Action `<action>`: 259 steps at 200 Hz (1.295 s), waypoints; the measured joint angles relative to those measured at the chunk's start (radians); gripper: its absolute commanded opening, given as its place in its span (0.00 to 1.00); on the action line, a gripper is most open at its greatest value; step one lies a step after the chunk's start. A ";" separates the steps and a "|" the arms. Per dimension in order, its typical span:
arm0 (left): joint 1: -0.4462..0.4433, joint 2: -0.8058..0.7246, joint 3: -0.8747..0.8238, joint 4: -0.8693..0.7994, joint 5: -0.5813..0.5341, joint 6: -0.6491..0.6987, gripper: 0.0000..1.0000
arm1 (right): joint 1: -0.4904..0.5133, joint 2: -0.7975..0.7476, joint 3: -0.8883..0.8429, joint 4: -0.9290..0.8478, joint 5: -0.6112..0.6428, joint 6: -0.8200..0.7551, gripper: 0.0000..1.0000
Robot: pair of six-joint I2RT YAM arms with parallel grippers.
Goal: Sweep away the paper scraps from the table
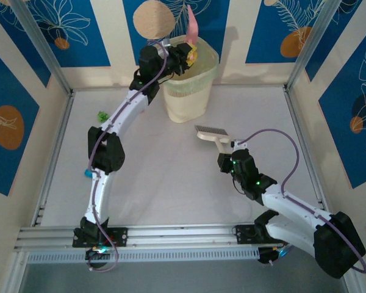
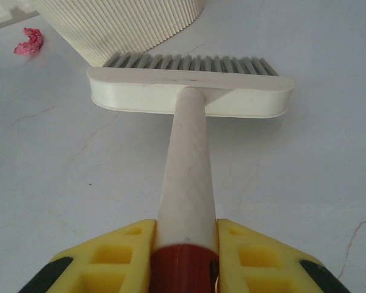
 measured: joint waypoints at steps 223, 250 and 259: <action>-0.142 -0.382 -0.324 -0.102 0.138 0.333 0.00 | -0.001 -0.001 0.000 -0.001 0.003 -0.006 0.00; -0.232 -0.558 -0.507 -0.241 0.111 0.539 0.00 | -0.001 -0.004 0.000 -0.003 0.003 -0.006 0.00; -0.266 -0.620 -0.572 -0.293 0.079 0.612 0.00 | -0.001 -0.008 0.000 -0.004 0.003 -0.006 0.00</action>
